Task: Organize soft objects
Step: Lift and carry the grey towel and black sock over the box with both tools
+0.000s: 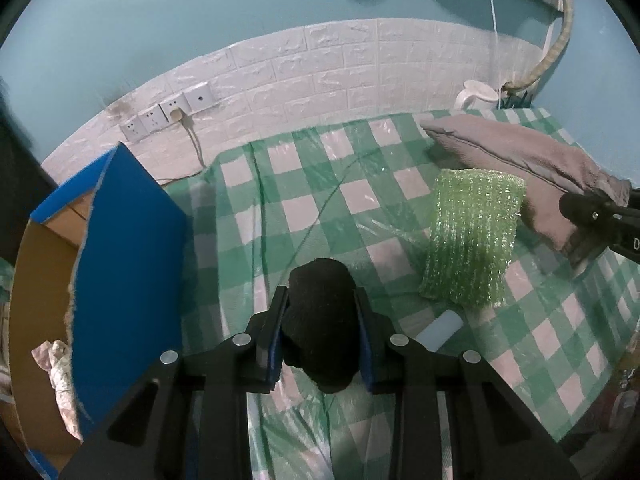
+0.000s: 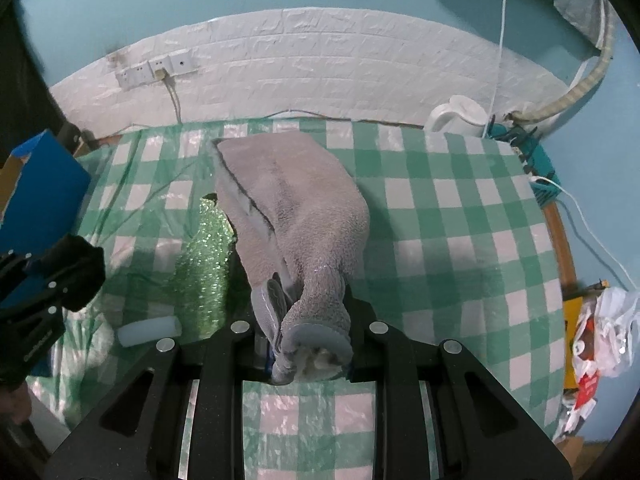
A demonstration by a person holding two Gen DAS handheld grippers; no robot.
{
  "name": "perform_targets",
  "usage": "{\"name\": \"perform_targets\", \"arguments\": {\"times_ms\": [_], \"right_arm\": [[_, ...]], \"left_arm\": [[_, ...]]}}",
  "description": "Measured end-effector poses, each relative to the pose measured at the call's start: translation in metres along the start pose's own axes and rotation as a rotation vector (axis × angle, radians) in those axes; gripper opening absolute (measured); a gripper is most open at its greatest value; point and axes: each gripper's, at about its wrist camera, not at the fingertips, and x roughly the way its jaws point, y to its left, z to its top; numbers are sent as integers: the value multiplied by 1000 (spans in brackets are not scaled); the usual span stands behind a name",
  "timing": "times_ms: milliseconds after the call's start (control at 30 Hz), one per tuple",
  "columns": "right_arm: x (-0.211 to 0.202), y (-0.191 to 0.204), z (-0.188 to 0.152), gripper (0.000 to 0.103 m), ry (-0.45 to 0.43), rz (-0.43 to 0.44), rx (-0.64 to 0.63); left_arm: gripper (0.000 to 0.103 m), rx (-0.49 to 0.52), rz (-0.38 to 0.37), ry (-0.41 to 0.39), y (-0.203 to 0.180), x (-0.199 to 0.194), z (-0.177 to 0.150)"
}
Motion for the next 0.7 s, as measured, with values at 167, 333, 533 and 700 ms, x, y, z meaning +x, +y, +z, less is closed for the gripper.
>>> {"name": "perform_targets", "arguments": {"times_ms": [167,333,533,700], "right_arm": [[-17,1,0,21,-32,-3,0],[-32,2,1,21,-57,-5,8],[-48,5,-3,21,-81,-7,-5],[-58,11,-3,21,-92,1,-16]], "left_arm": [[30,-10,-4,-9,6,-14,-4],[30,-4,2,-23,5,-29,-9],[30,15,8,-56,2,-50,-11],[30,22,12,-84,1,-70,-11]]}}
